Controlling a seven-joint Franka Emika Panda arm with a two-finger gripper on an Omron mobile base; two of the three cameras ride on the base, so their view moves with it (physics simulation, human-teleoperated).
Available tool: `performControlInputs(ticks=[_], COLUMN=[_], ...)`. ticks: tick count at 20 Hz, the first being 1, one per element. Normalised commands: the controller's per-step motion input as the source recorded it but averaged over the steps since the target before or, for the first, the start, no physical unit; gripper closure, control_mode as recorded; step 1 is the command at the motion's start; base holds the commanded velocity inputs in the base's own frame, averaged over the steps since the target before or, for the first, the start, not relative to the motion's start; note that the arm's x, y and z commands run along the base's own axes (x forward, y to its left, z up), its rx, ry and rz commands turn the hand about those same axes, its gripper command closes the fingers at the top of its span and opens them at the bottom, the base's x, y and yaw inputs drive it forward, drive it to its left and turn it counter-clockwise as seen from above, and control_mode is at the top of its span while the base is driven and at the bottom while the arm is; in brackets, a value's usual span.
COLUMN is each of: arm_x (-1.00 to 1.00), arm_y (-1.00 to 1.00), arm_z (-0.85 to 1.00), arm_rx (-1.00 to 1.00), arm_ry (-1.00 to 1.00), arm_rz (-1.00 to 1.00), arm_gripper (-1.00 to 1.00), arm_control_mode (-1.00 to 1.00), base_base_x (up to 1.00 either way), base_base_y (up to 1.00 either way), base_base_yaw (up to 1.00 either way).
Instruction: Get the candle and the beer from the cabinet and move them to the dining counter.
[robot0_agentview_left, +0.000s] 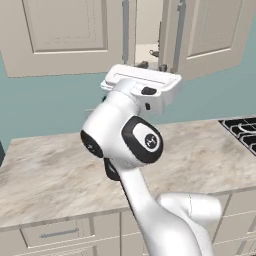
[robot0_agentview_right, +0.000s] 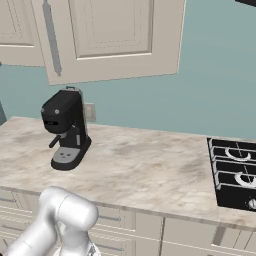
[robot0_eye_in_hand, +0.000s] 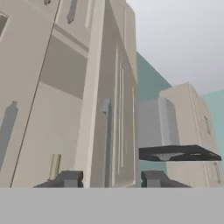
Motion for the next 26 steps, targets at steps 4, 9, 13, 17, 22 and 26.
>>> performControlInputs(ticks=[4, 9, 13, 17, 22, 26], arm_x=[0.89, 0.79, 0.33, 0.34, 0.23, 0.18], arm_y=[0.28, -0.03, 0.0, -0.07, -0.3, -0.2], arm_z=[0.0, 0.0, 0.0, 0.0, 0.0, 0.0], arm_rx=[0.02, 0.07, 0.0, 0.02, 0.06, 0.04], arm_ry=[0.0, 0.01, 0.0, 0.0, 0.0, 0.0], arm_rz=[-0.02, 0.06, -0.06, -0.12, -0.2, -0.2], arm_gripper=[-1.0, -1.0, -1.0, -1.0, -1.0, -1.0], arm_control_mode=[-1.0, -1.0, -1.0, -1.0, -1.0, -1.0], base_base_x=[0.0, 0.0, 0.0, 0.0, 0.0, 0.0], base_base_y=[0.0, 0.0, 0.0, 0.0, 0.0, 0.0], base_base_yaw=[0.0, 0.0, 0.0, 0.0, 0.0, 0.0])
